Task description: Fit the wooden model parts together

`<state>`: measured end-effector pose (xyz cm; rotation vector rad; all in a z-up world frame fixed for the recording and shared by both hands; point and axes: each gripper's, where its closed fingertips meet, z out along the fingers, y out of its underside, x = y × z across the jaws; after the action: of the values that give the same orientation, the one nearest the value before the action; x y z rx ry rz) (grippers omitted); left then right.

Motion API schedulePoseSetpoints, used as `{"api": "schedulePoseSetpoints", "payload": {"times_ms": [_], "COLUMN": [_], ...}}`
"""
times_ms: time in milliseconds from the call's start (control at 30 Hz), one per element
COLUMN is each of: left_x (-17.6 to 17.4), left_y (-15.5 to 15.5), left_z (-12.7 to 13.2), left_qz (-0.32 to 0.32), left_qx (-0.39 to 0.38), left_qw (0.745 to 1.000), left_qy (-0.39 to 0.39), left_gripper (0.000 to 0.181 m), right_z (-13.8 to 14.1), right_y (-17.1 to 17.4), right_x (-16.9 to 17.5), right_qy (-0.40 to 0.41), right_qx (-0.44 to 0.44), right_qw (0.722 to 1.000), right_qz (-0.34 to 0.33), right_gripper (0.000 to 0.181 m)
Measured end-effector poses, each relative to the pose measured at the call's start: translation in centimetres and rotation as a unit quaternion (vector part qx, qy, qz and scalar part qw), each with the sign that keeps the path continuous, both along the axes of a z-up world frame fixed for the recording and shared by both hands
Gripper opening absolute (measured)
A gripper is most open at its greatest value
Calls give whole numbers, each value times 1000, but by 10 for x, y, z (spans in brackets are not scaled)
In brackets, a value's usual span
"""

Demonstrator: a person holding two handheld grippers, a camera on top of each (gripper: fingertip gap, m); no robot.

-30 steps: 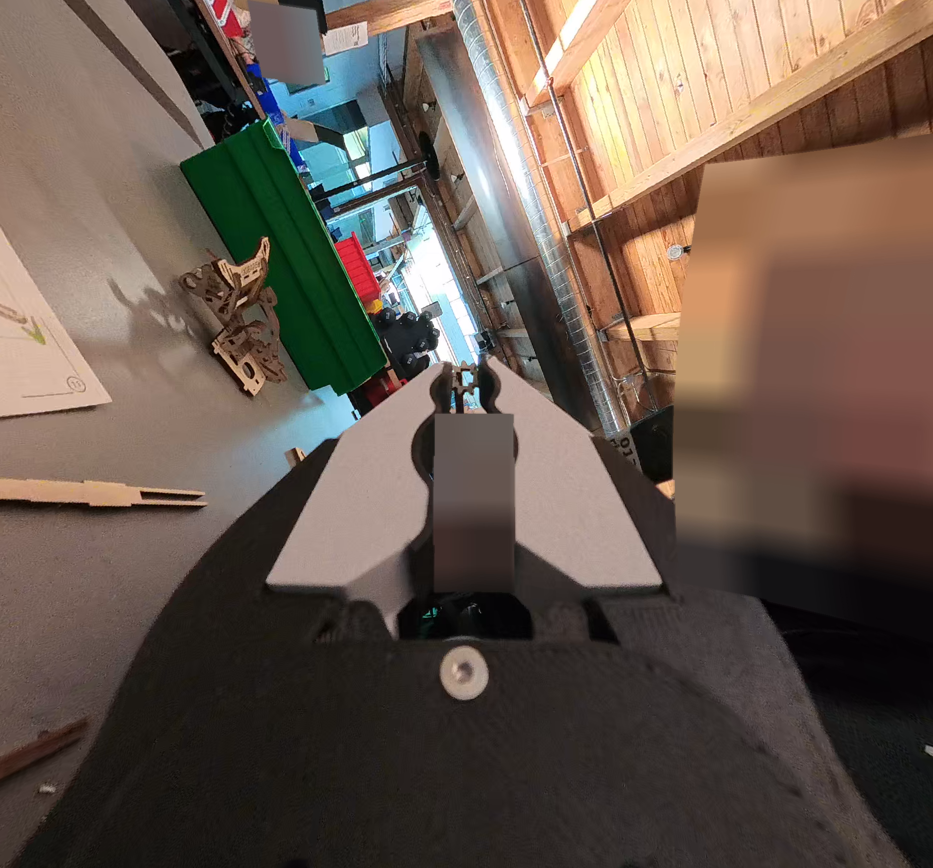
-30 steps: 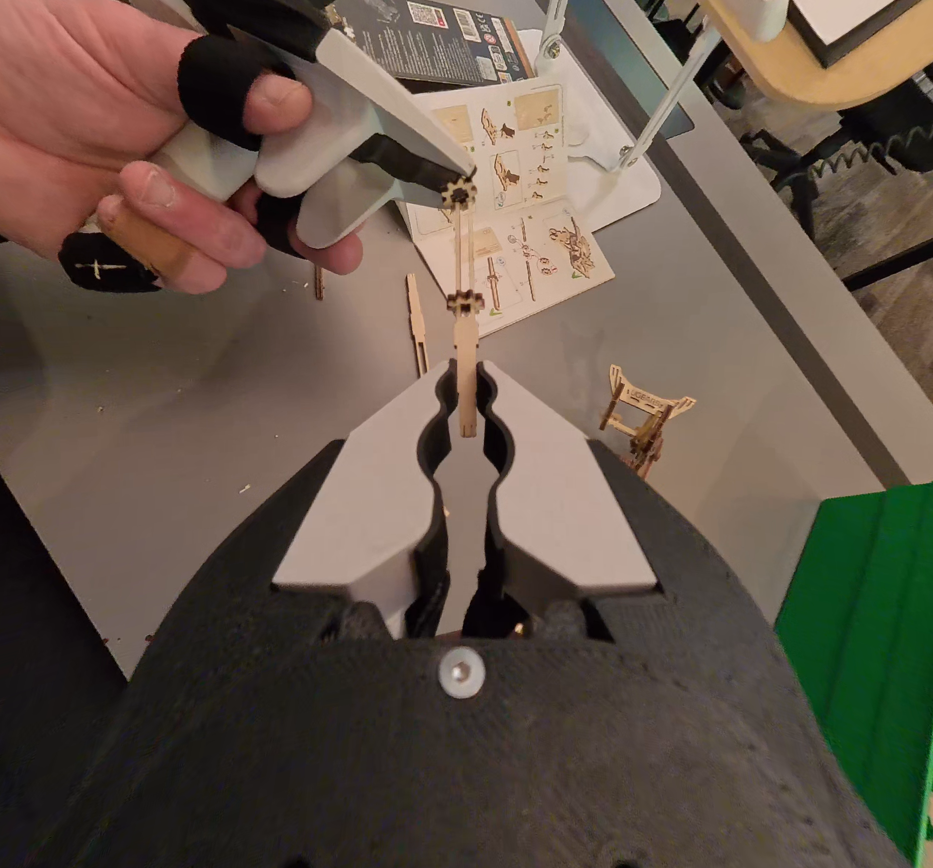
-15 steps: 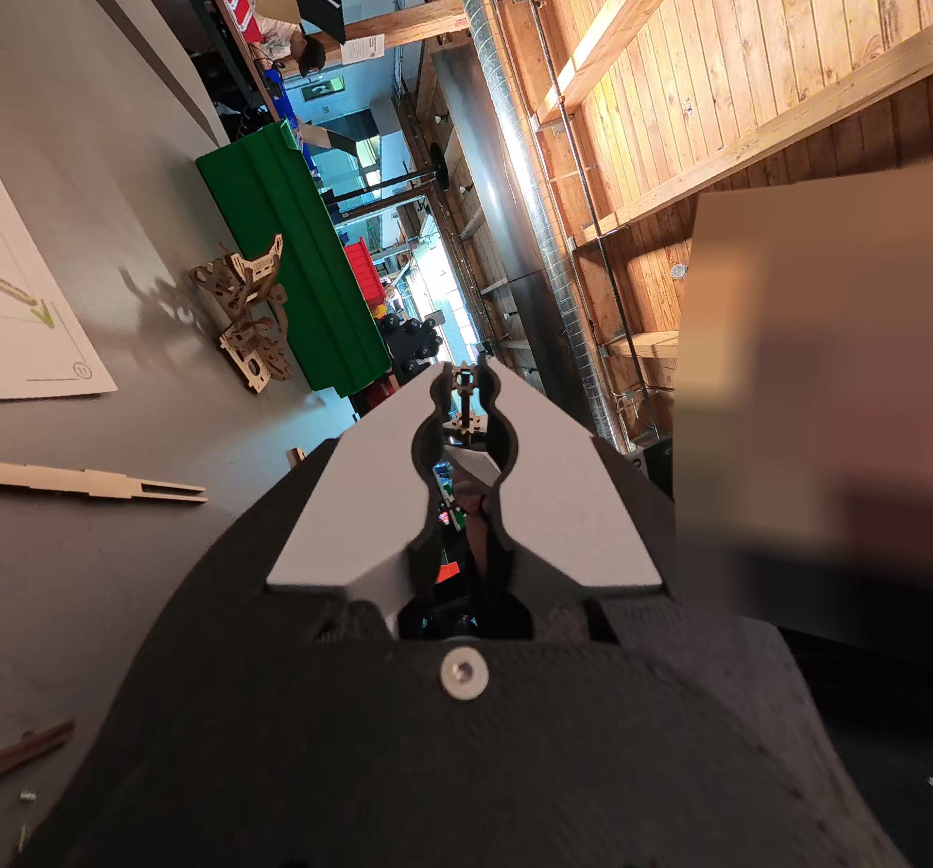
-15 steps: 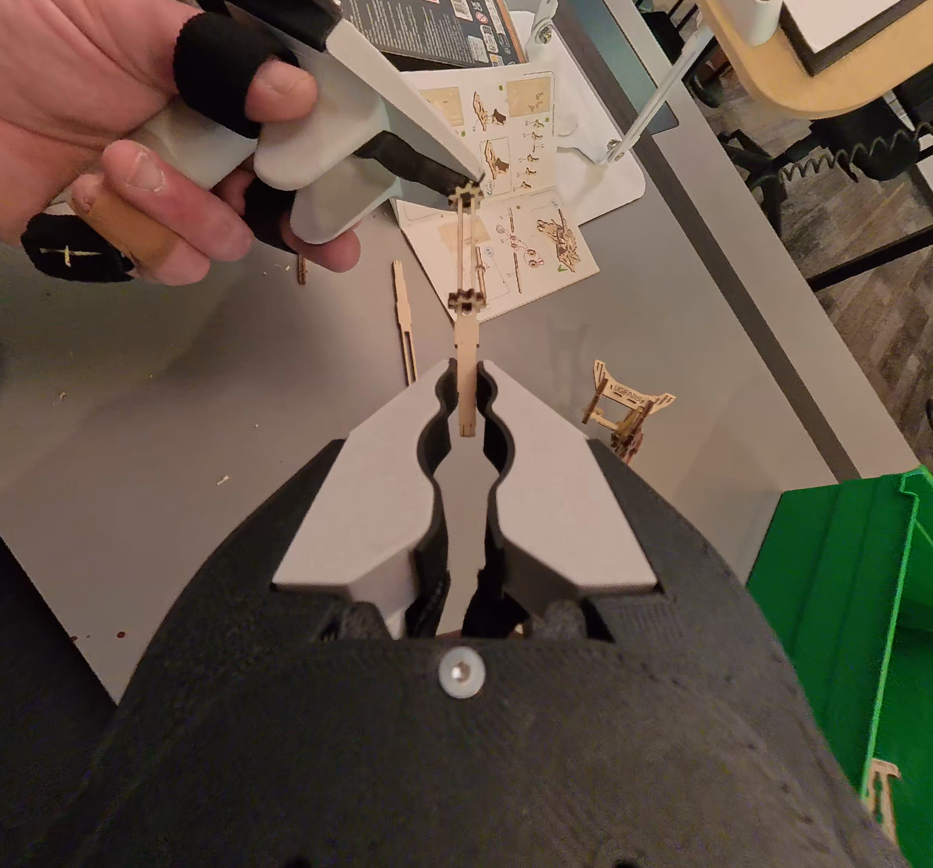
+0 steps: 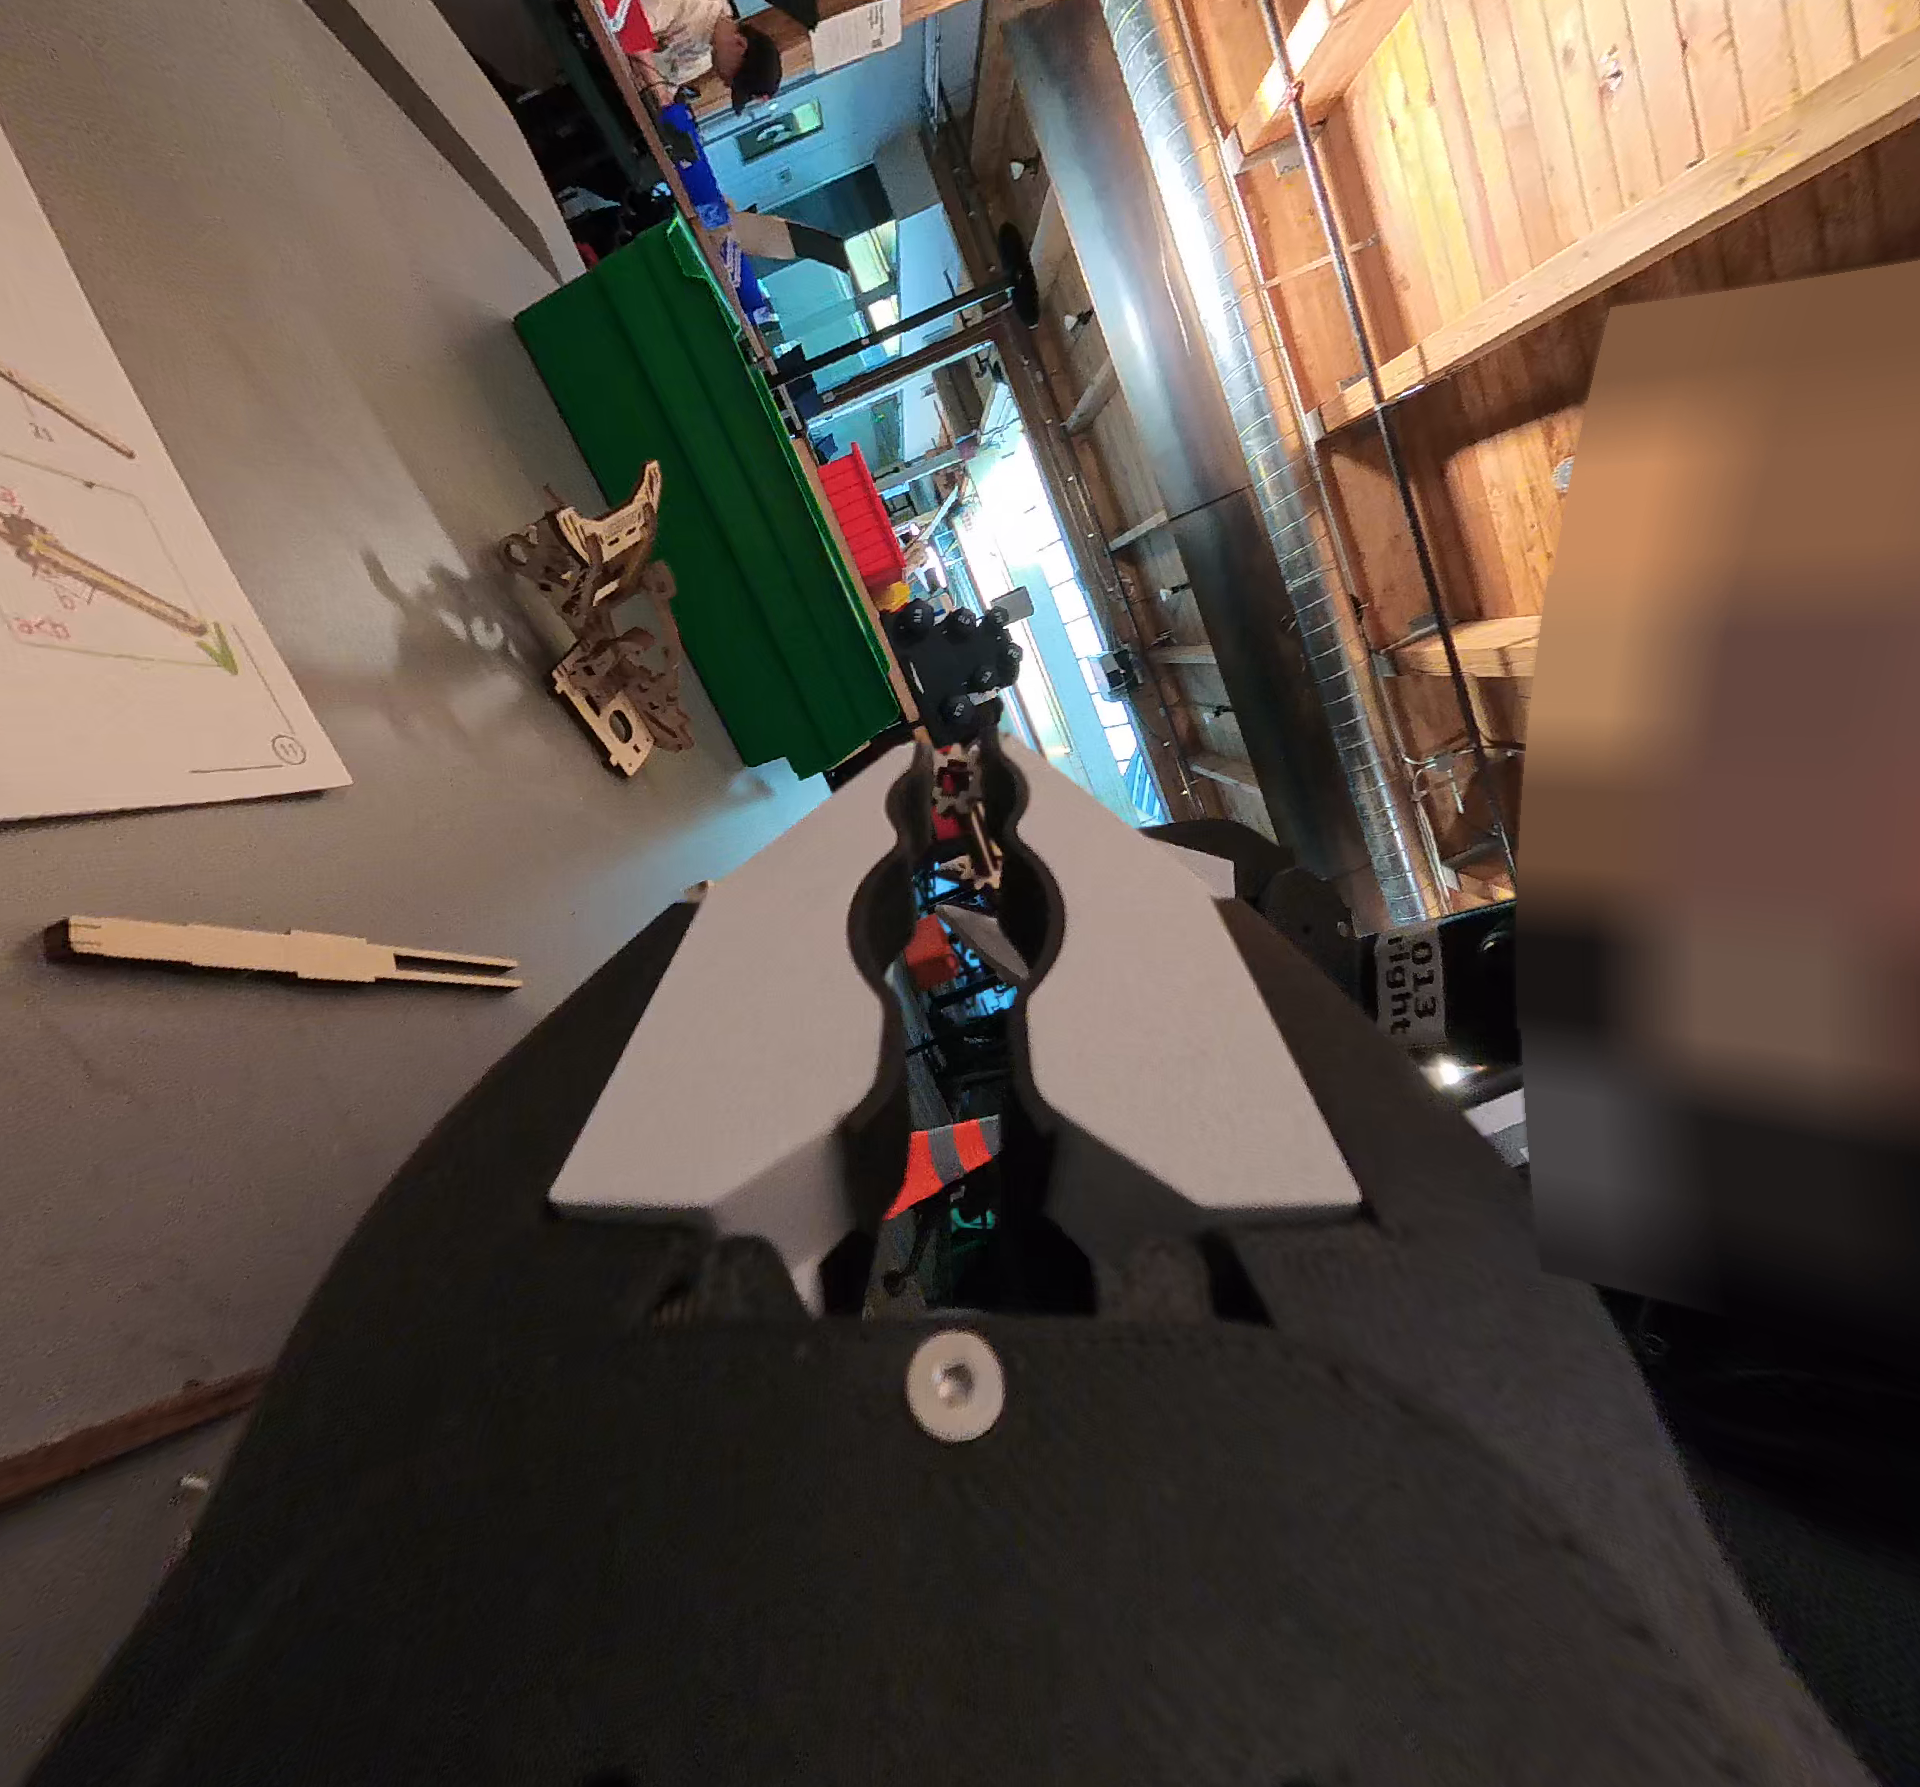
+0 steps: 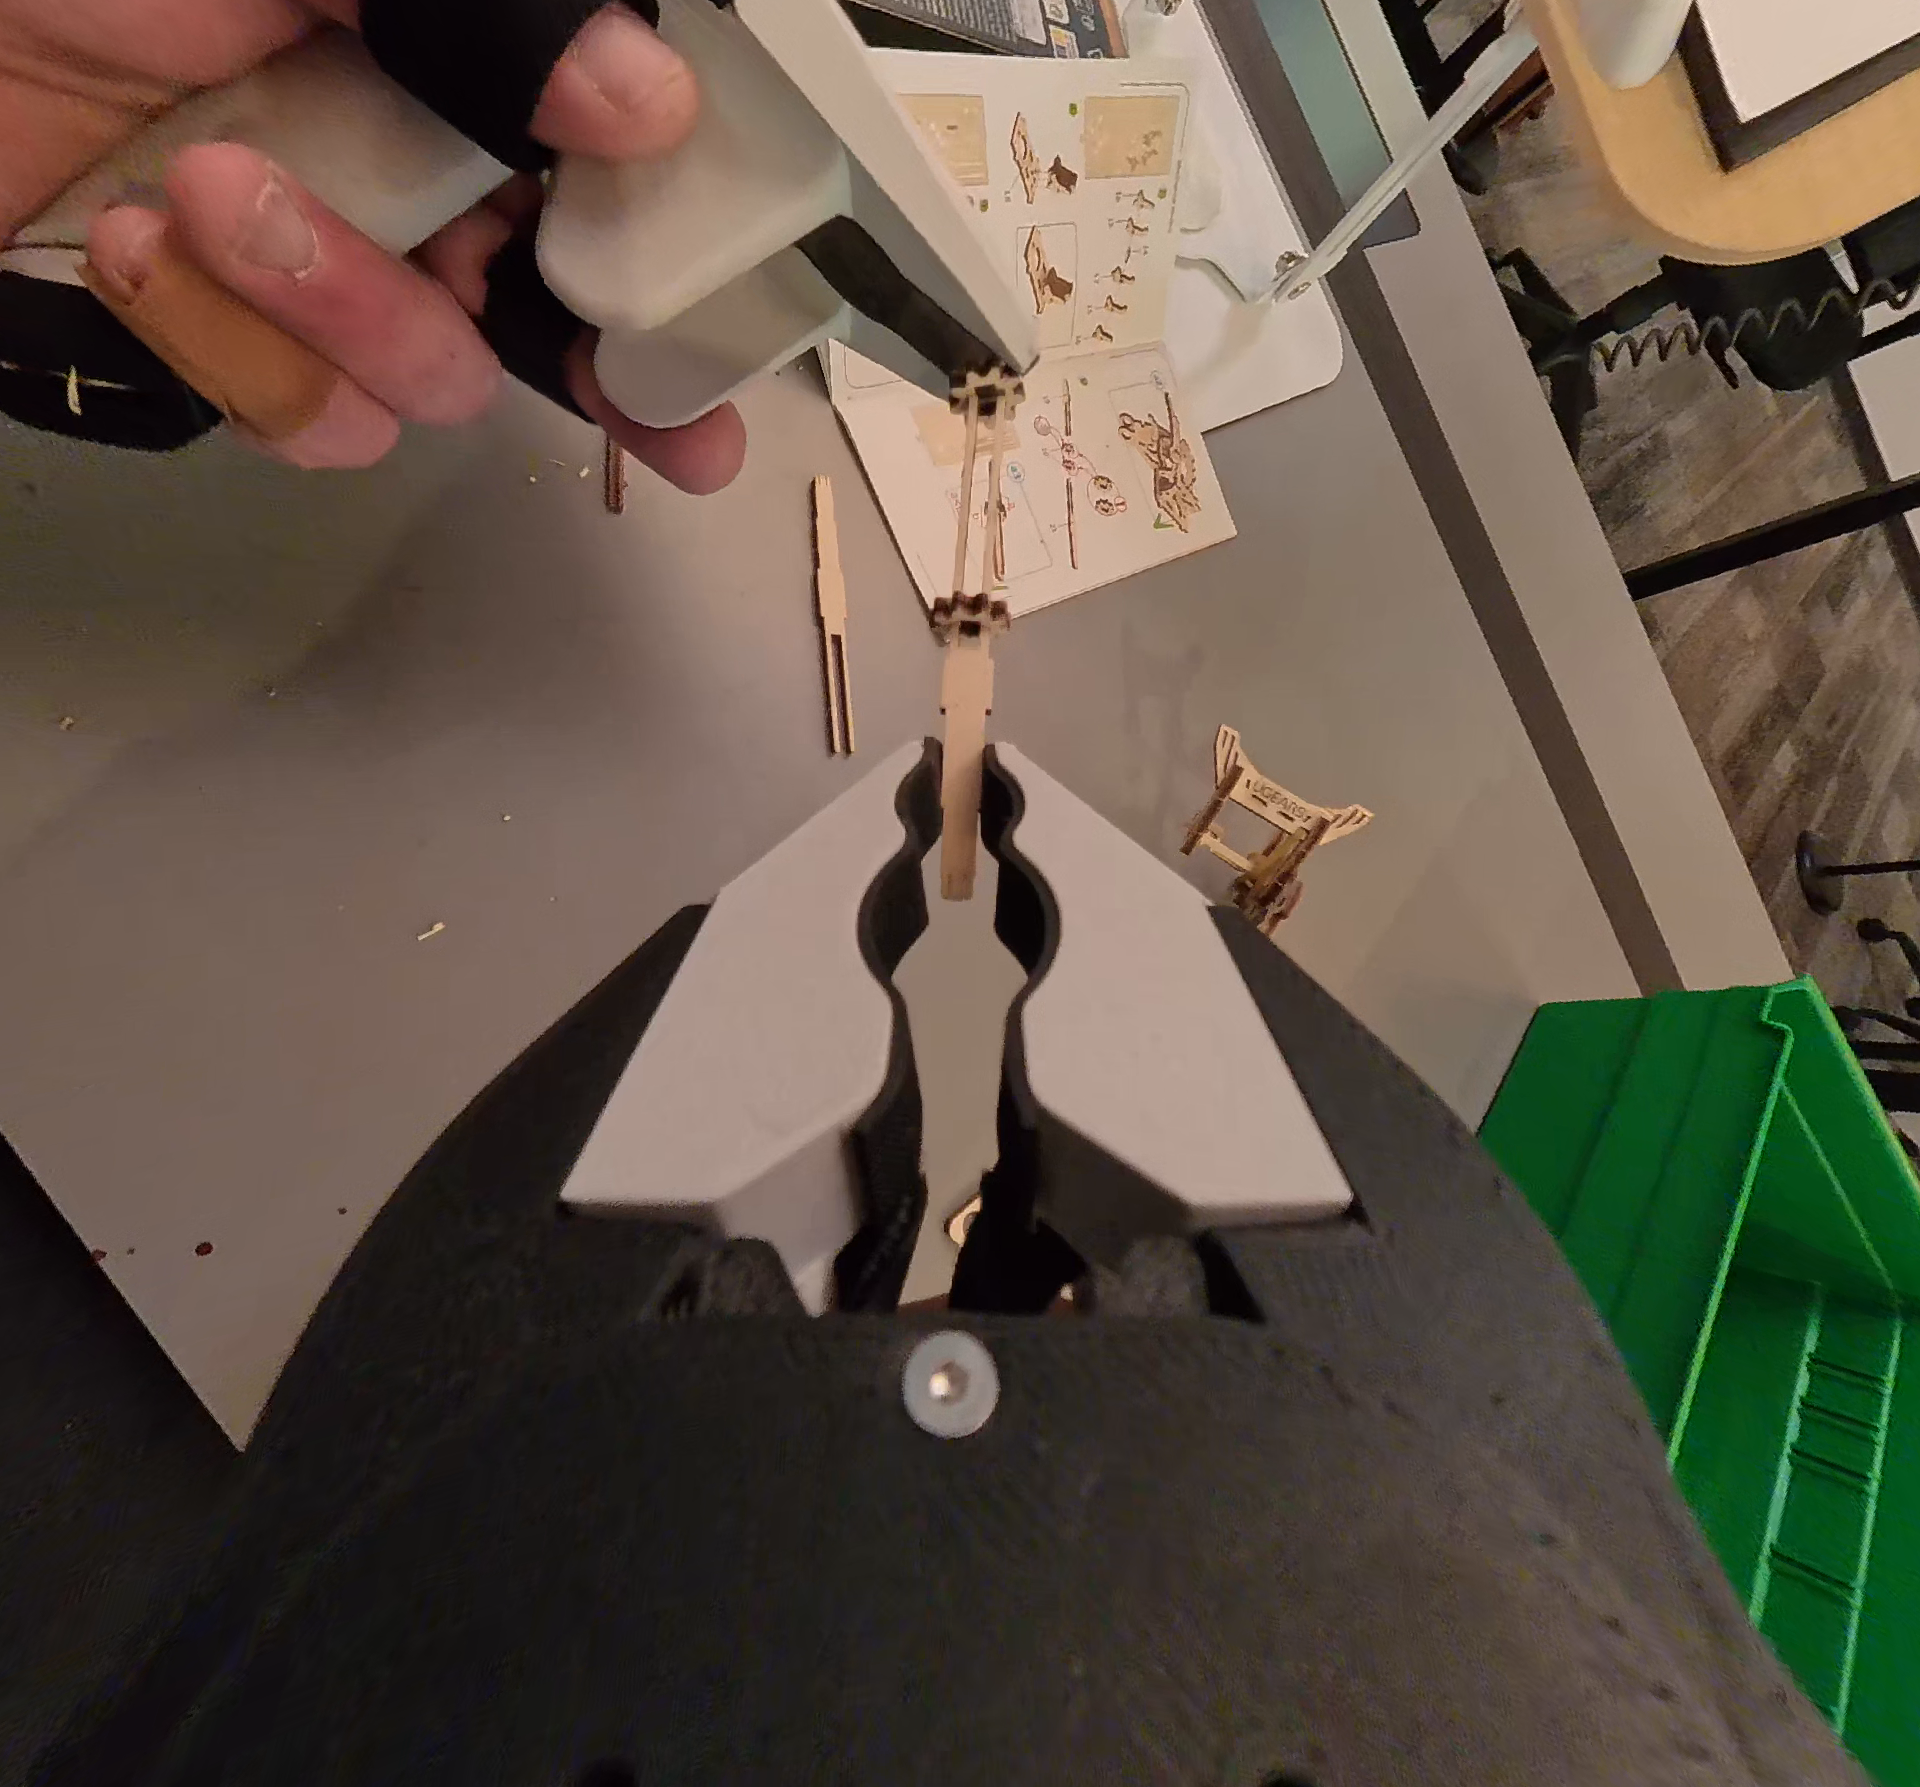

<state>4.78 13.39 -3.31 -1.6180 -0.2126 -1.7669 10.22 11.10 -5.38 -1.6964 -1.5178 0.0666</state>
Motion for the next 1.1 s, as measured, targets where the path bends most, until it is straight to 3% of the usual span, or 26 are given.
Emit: {"api": "schedulePoseSetpoints", "payload": {"times_ms": [267,567,1100], "left_x": [1,1,1], "left_y": [1,4,-6], "left_z": [-5,-11,-22], "left_qz": [5,18,-2], "left_qx": [-13,-57,-57], "left_qw": [1000,998,994], "left_qy": [28,5,89], "left_gripper": [7,7,7], "right_z": [-4,-6,-14], "right_y": [-1,0,-3], "right_x": [0,0,1], "right_qy": [-13,-24,-30], "right_qx": [2,8,-15], "right_qw": [1000,1000,999], "right_qz": [6,3,13], "right_gripper": [5,5,4]}}
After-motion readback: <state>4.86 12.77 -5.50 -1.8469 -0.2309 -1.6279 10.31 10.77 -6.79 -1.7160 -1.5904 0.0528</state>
